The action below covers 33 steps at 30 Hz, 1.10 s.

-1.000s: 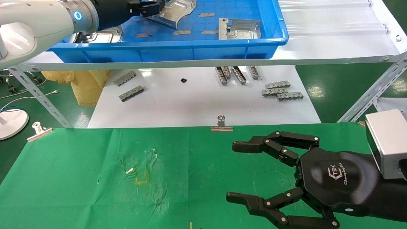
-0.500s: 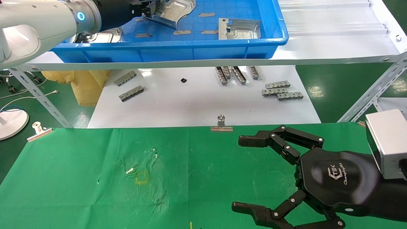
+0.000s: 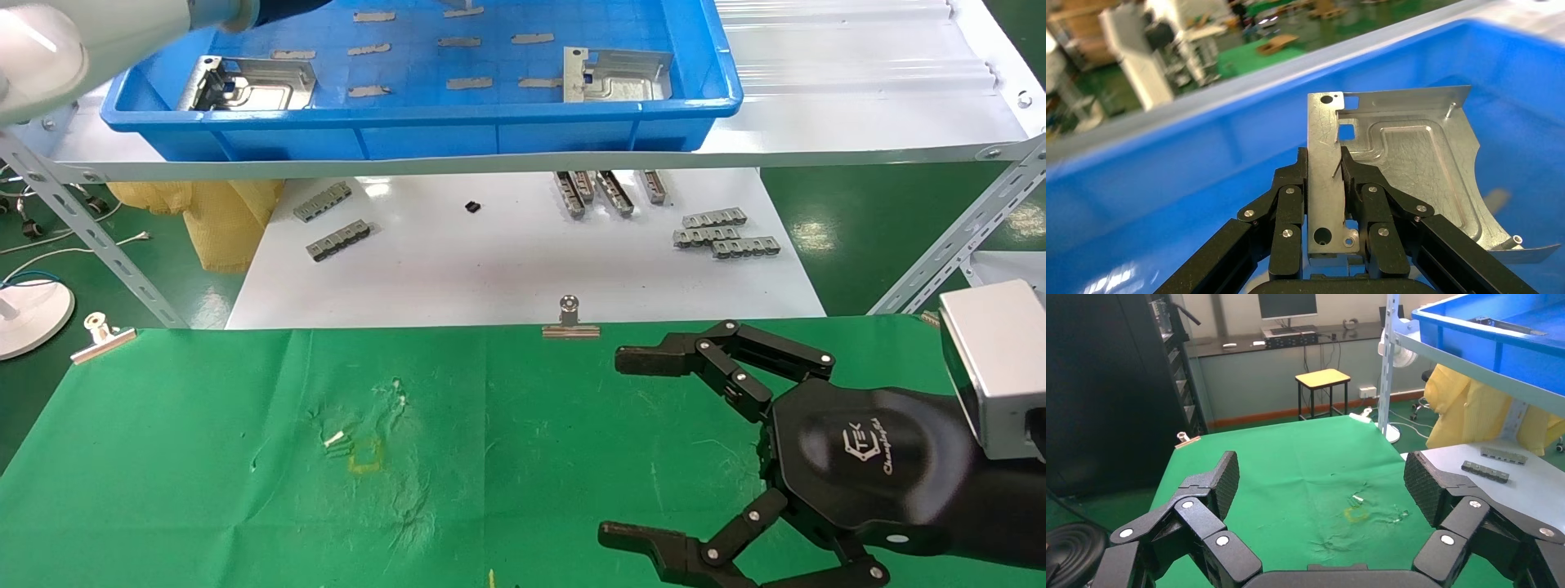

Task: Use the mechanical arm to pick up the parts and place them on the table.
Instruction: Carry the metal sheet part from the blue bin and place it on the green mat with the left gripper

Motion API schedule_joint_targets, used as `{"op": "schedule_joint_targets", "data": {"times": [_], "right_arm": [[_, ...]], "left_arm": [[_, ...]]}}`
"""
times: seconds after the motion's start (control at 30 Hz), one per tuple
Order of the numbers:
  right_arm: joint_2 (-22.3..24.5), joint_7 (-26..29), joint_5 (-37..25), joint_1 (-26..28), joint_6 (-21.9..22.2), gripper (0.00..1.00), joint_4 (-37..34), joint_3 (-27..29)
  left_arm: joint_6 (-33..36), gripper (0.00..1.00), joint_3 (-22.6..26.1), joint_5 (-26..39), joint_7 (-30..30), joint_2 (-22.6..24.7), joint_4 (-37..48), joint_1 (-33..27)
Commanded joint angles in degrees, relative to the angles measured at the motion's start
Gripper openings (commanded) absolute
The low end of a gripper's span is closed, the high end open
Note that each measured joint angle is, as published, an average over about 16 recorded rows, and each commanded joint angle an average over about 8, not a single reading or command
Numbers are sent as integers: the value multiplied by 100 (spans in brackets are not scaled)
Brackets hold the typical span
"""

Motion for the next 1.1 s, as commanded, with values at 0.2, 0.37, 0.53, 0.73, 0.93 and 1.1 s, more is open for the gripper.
{"op": "schedule_joint_targets", "data": {"times": [0.2, 0.37, 0.53, 0.73, 0.93, 1.1], "right_arm": [[0, 0, 1, 0, 0, 100, 0, -1], [0, -1, 1, 0, 1, 100, 0, -1], [1, -1, 1, 0, 1, 100, 0, -2], [1, -1, 2, 1, 1, 100, 0, -2], [1, -2, 2, 1, 1, 100, 0, -3], [1, -2, 2, 1, 1, 100, 0, -4]], "left_arm": [[884, 0, -147, -373, 648, -278, -113, -84], [2112, 0, -370, -762, 1358, -680, -222, 5], [3385, 0, -530, -1072, 1979, -1102, -258, 118], [4825, 0, -603, -1284, 2563, -1611, -196, 323], [5482, 0, -598, -1565, 2894, -2068, -409, 766], [5483, 0, -309, -1632, 3099, -2429, -973, 1414]]}}
